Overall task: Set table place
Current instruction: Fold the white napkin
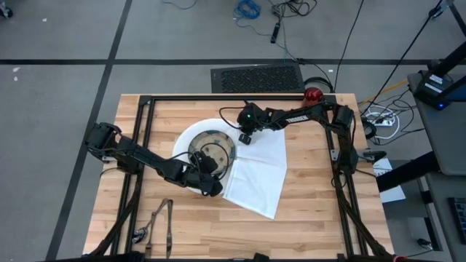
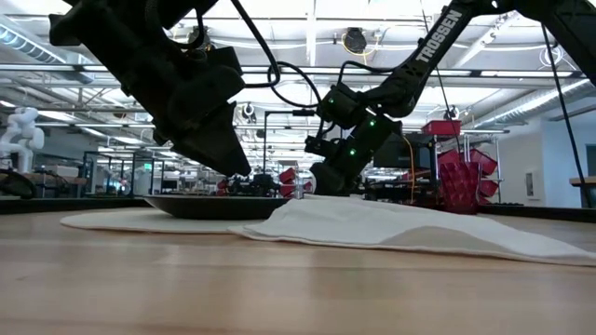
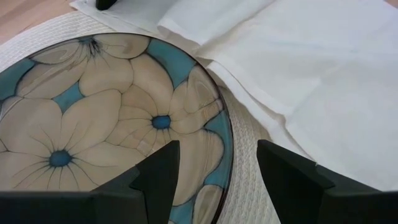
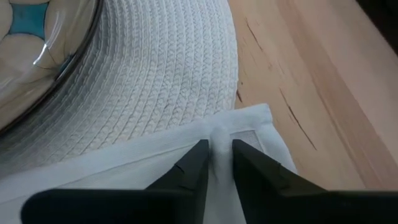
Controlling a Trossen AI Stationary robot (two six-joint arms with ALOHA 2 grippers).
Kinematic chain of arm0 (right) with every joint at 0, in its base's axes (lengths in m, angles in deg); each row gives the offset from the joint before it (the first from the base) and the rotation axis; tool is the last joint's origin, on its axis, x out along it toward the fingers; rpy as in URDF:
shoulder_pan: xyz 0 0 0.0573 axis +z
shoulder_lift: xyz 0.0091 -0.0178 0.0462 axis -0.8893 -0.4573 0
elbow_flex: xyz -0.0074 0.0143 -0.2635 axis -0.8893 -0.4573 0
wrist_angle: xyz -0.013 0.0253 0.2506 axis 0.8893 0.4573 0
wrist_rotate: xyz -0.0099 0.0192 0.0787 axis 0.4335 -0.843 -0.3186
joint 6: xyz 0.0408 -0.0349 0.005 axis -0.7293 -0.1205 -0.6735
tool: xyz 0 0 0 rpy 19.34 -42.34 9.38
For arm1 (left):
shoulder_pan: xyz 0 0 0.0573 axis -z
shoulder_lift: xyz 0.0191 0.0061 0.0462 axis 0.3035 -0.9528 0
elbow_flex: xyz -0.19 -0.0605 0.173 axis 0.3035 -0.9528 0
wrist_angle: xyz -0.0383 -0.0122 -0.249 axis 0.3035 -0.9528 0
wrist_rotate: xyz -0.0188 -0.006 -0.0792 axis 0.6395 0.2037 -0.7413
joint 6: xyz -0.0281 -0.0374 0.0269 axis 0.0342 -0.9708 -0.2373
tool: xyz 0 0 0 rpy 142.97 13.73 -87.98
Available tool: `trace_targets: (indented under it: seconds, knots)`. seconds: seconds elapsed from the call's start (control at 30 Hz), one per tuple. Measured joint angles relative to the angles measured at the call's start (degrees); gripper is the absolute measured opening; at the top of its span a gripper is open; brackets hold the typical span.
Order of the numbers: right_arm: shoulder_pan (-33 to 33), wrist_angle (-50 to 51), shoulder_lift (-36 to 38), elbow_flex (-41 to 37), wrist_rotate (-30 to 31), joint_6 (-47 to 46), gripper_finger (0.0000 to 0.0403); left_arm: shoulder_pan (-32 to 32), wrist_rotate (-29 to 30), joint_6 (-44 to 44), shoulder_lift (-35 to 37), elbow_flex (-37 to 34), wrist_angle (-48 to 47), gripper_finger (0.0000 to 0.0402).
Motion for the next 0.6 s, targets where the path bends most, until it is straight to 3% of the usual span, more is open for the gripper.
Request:
trace_targets:
  seconds: [0.6]
  knots:
    - [0.3, 3.5, 2.3, 0.0, -0.5, 3.5, 0.0073, 0.0, 0.0, 0.0, 0.0, 0.0, 1.9, 0.0201]
